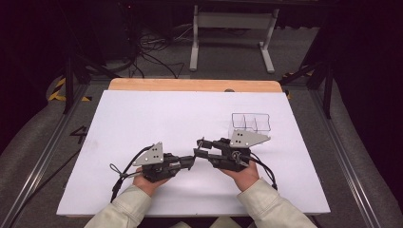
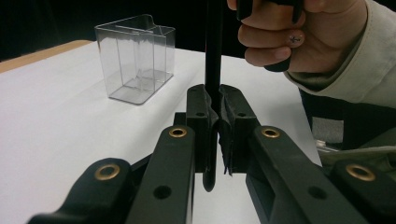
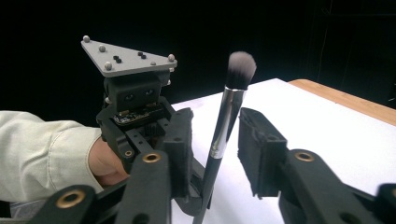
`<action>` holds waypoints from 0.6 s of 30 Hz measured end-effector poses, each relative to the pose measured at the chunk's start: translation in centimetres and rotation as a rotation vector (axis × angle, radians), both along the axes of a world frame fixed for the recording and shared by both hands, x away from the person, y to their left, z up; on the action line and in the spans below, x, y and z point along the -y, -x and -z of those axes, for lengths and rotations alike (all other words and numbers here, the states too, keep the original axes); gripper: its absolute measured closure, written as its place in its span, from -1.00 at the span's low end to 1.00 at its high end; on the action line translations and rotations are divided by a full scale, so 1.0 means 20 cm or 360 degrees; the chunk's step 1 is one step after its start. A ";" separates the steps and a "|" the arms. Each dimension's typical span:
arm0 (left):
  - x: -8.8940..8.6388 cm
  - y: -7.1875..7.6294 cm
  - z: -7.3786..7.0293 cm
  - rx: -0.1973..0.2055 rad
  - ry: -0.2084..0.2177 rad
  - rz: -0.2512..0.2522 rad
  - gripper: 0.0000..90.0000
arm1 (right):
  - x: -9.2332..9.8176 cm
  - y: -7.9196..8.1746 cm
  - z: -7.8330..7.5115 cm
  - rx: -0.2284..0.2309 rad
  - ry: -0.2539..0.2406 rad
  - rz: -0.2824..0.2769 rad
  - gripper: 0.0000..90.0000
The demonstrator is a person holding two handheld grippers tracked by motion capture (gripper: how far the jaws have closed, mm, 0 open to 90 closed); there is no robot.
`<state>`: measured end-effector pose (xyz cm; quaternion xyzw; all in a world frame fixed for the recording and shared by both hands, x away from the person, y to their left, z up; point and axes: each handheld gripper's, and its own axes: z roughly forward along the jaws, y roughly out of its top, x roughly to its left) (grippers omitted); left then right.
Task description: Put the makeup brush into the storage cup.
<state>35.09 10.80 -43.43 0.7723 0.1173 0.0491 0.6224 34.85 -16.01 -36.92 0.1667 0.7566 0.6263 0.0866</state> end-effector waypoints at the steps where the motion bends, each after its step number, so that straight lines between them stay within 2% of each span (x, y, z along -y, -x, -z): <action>1: 0.00 0.00 0.00 0.0002 -0.0003 0.0000 0.85 | 0.00 0.00 0.00 0.0000 0.0001 -0.0002 0.52; 5: 0.00 0.00 0.00 0.0008 -0.0006 0.0001 0.85 | -0.01 0.00 0.01 -0.0011 0.0000 -0.0008 0.63; 9: 0.00 0.01 0.00 0.0039 -0.0004 0.0006 0.85 | 0.00 0.00 0.01 -0.0056 -0.0048 -0.0016 0.81; 18: 0.00 0.01 0.00 0.0051 -0.0008 0.0018 0.84 | 0.00 0.00 0.01 -0.0061 -0.0064 -0.0029 0.85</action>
